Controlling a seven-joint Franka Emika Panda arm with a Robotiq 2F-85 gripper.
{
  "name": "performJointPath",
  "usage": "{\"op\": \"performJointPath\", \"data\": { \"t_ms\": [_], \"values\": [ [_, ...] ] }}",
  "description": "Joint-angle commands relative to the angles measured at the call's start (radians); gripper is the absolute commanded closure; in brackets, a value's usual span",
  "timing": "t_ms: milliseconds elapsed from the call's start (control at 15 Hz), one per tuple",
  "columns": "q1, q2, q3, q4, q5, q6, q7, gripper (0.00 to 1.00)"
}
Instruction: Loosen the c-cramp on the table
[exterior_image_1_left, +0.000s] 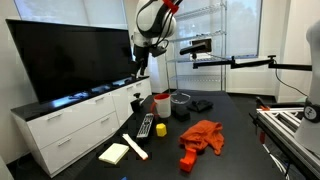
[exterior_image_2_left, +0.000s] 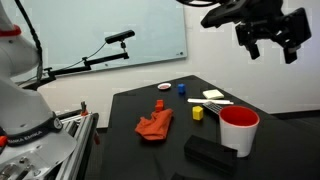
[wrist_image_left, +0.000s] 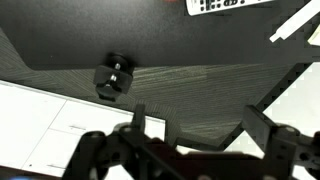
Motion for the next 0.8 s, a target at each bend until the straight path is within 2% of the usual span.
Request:
{"op": "performJointPath", "data": {
  "t_ms": [0, 67, 333, 733],
  "values": [
    [0.06, -0.187, -0.054, -0.262, -0.102, 0.091, 0.087, 0.0],
    [0.072, -0.236, -0.063, -0.331, -0.139, 0.086, 0.106, 0.0],
    [0.082, -0.374, -0.054, -0.478, -0.236, 0.025, 0.176, 0.0],
    [0.079, -0.482, -0.033, -0.54, -0.228, -0.023, 0.184, 0.0]
  ]
}}
